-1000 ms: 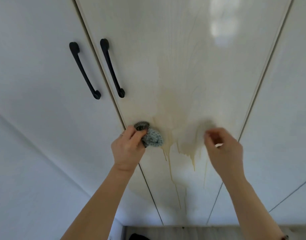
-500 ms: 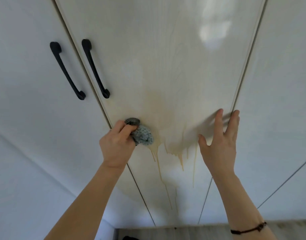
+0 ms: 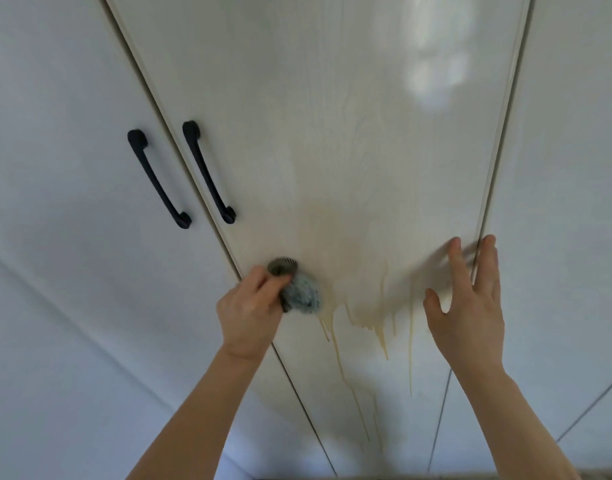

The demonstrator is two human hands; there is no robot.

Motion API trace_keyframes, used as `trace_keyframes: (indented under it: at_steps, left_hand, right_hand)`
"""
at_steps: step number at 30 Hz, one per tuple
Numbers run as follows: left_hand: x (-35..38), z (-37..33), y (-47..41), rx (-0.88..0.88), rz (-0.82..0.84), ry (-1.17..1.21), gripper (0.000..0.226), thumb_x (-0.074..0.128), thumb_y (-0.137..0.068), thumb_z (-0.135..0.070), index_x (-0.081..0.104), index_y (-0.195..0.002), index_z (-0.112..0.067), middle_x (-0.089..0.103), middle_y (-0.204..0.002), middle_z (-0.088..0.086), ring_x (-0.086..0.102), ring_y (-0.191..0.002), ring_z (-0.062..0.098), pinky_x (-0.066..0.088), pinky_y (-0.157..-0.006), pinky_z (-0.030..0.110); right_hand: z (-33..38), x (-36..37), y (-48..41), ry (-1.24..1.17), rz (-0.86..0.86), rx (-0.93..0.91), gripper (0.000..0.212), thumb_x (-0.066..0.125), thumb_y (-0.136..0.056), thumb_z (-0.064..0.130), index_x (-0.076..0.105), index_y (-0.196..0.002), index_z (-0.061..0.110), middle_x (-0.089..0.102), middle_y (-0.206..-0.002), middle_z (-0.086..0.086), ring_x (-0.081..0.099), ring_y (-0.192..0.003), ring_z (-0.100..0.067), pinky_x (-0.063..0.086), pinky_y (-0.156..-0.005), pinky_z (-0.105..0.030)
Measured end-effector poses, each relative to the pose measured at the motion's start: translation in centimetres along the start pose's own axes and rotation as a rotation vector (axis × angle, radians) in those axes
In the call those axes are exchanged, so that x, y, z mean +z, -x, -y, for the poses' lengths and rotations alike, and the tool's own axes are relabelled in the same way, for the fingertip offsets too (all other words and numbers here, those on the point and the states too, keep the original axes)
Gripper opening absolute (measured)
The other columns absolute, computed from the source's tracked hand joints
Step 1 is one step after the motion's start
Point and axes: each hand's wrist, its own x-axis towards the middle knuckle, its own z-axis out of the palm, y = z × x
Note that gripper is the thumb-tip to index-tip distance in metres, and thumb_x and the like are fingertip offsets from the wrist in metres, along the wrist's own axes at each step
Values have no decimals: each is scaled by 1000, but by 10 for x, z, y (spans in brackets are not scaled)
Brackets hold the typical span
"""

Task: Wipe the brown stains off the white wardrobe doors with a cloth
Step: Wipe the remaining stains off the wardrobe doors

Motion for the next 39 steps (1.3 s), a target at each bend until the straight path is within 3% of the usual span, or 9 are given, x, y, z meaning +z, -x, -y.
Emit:
trace_keyframes:
  at_steps: [5, 8, 11, 18, 24, 27, 32, 37, 39]
  left_hand:
    - [-11, 21, -25, -314, -235, 19, 32, 60, -72, 1, 73, -89, -22, 52, -81, -7, 41, -60, 8, 29, -45, 20]
    - [2, -2, 16, -121, 0, -25, 24, 76, -65, 1, 75, -80, -18, 60, -77, 1, 53, -54, 19, 39, -40, 26]
    - [0, -12, 30, -58, 166, -20, 23, 80, -62, -3, 76, -76, -21, 62, -73, -3, 56, -50, 18, 31, -41, 20]
    - [-23, 15, -56, -266, -278, 30, 28, 63, -72, 1, 73, -87, -21, 52, -80, -6, 48, -60, 13, 36, -44, 27]
    - [4, -29, 27, -88, 209, 58, 27, 84, -58, -1, 77, -76, -20, 64, -75, -3, 61, -55, 19, 40, -41, 23]
    - [-8, -23, -13, -147, 58, 48, 19, 66, -74, -13, 76, -86, -24, 62, -83, -6, 59, -58, 16, 37, -45, 22]
    - [-10, -9, -75, -166, -332, 134, 27, 64, -78, 10, 74, -92, -11, 57, -83, 5, 51, -65, 18, 40, -51, 27]
    - [7, -42, 9, -32, 95, 155, 33, 74, -63, 17, 79, -88, -4, 65, -82, 13, 62, -64, 29, 52, -46, 36]
    - [6, -43, 2, -70, 109, 197, 28, 69, -71, 6, 79, -93, -9, 67, -91, 7, 63, -70, 24, 53, -51, 31]
  right_hand:
    - [3, 7, 2, -6, -7, 25, 95, 70, -86, 13, 14, -159, 33, -8, -168, 1, 1, -155, -22, 50, -90, -46]
    - [9, 10, 2, -19, -17, 44, 94, 70, -86, 13, 15, -159, 31, -9, -168, -1, 1, -155, -25, 50, -90, -46]
    - [5, 9, 2, -21, -15, 37, 94, 70, -85, 12, 16, -159, 32, -10, -168, 2, 1, -155, -24, 51, -88, -47]
    - [1, 11, 2, -22, -21, 18, 93, 70, -85, 12, 17, -159, 31, -8, -168, 0, 0, -155, -23, 39, -93, -37]
    - [-2, 8, 4, -28, -11, 9, 95, 70, -84, 13, 16, -159, 33, -8, -168, 2, 1, -155, -22, 45, -89, -40]
    - [-9, 5, 5, -3, 11, -25, 95, 71, -84, 12, 18, -159, 34, -7, -168, 2, 4, -155, -22, 49, -87, -42]
    - [-5, 11, 5, -22, 0, 8, 94, 70, -83, 12, 18, -159, 32, -8, -168, 1, 2, -155, -23, 43, -92, -39]
    - [-4, 11, 7, -22, -5, 8, 93, 69, -84, 11, 17, -159, 32, -7, -168, 1, 0, -155, -21, 44, -86, -37]
    - [-1, 10, 6, -23, -12, 12, 93, 69, -85, 11, 17, -159, 32, -6, -168, 0, 0, -155, -21, 43, -86, -36]
